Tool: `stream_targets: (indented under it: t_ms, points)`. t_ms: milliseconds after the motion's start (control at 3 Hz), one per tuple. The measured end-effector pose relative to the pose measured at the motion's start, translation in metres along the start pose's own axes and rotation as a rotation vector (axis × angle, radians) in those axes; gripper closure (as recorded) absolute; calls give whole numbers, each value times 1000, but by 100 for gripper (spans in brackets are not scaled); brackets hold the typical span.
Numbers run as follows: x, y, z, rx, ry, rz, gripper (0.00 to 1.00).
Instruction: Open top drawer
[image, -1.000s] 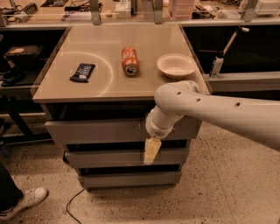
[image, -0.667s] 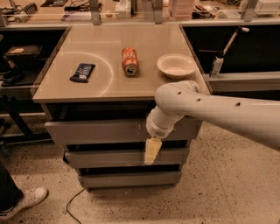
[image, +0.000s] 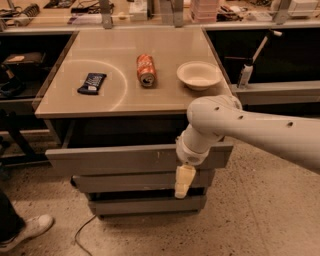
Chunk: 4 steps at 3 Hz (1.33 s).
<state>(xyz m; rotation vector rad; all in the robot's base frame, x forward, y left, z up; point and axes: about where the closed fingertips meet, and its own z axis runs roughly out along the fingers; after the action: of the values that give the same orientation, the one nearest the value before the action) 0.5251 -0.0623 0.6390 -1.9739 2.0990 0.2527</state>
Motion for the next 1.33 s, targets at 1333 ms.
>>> stream_targets:
  t_ms: [1333]
  points:
    - [76, 136, -88, -181, -17, 94, 0]
